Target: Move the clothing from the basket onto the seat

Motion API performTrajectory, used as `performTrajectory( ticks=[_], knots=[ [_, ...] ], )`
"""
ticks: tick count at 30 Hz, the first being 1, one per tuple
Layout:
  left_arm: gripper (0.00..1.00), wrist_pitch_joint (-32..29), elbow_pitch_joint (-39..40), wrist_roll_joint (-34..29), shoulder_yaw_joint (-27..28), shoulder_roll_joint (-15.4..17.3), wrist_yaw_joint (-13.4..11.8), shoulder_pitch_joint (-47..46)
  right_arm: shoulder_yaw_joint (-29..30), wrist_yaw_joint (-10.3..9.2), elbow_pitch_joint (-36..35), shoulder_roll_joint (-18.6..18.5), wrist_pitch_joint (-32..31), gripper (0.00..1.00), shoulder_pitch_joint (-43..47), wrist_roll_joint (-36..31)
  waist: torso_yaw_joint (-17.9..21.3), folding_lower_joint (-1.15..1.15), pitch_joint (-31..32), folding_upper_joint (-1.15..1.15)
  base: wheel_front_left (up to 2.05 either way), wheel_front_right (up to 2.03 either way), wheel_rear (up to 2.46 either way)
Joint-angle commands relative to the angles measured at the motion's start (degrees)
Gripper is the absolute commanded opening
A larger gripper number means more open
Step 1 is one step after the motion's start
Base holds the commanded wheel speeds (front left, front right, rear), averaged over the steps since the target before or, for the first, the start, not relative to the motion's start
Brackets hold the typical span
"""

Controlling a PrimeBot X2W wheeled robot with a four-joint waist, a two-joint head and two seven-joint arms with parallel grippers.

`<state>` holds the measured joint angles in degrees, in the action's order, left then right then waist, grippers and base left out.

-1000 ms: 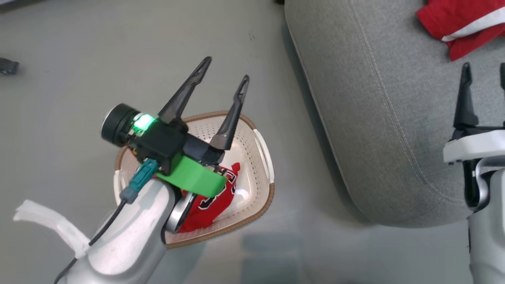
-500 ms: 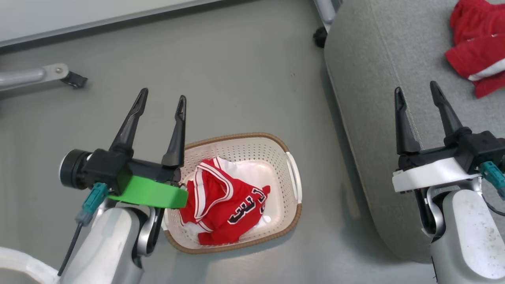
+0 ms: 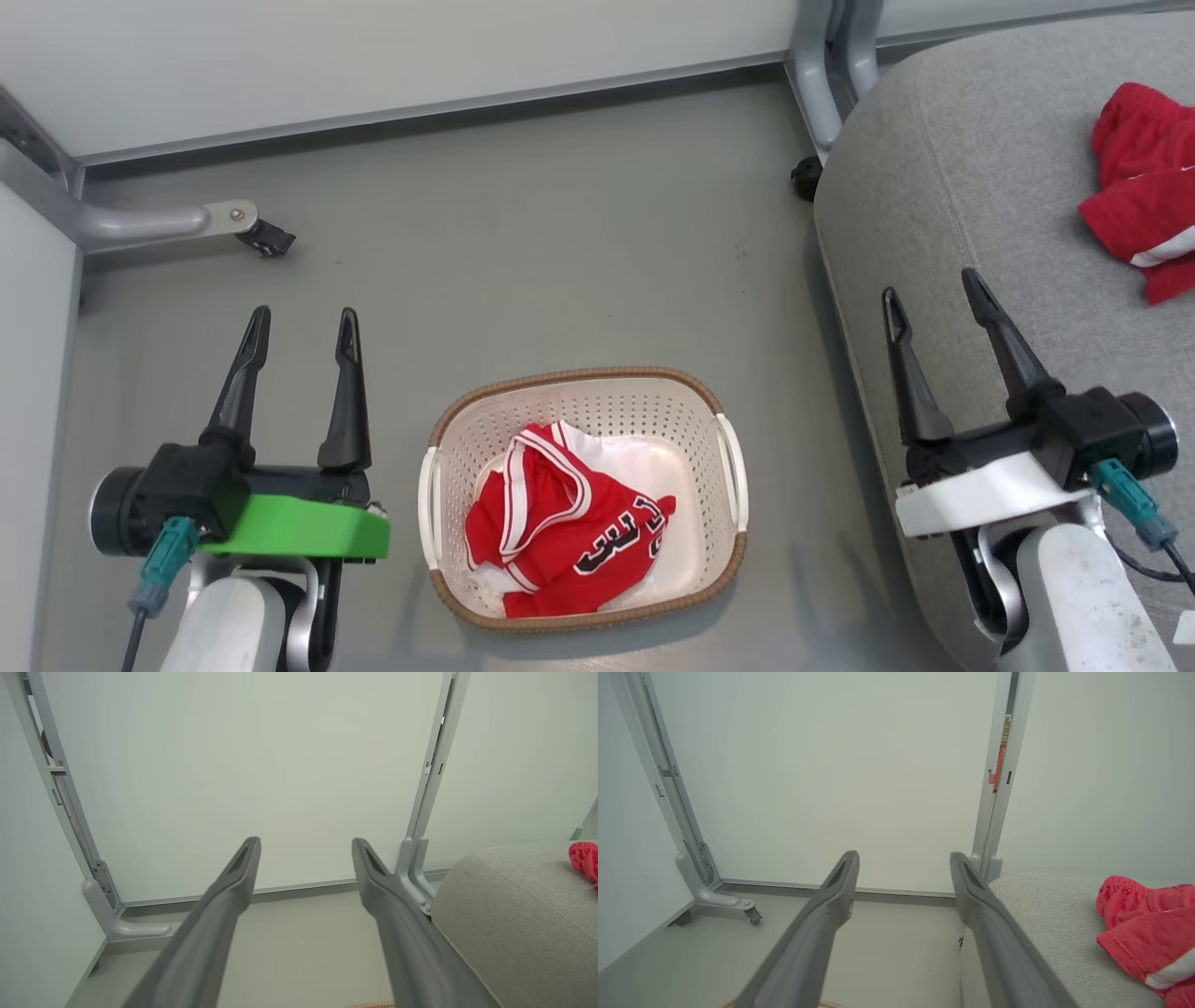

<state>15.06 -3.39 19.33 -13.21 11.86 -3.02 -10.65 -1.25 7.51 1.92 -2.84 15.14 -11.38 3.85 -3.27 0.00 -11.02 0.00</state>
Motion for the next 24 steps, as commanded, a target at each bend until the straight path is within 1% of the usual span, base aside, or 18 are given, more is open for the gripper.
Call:
performTrajectory(
  ticks=[1,14,24],
  knots=[
    [1.00,0.2,0.3,-0.8,0.7,-0.2,0.3,1.6,-0.2,-0.04,-0.6,-0.1,0.0,1.00,1.7,0.5,-0.4,0.00,1.3,0.00,0.00,0.00,0.00],
    [1.00,0.2,-0.3,-2.7,3.5,-1.7,1.5,7.0,0.7,-0.04,-3.6,-0.1,-0.8,1.00,10.4,2.7,-0.5,0.00,5.0,0.00,0.00,0.00,0.00],
    [1.00,0.2,-1.2,-3.7,3.9,-2.3,2.7,9.4,0.8,-0.04,-4.6,-0.1,-2.0,1.00,13.9,3.4,-0.7,0.00,7.4,0.00,0.00,0.00,0.00]
  ],
)
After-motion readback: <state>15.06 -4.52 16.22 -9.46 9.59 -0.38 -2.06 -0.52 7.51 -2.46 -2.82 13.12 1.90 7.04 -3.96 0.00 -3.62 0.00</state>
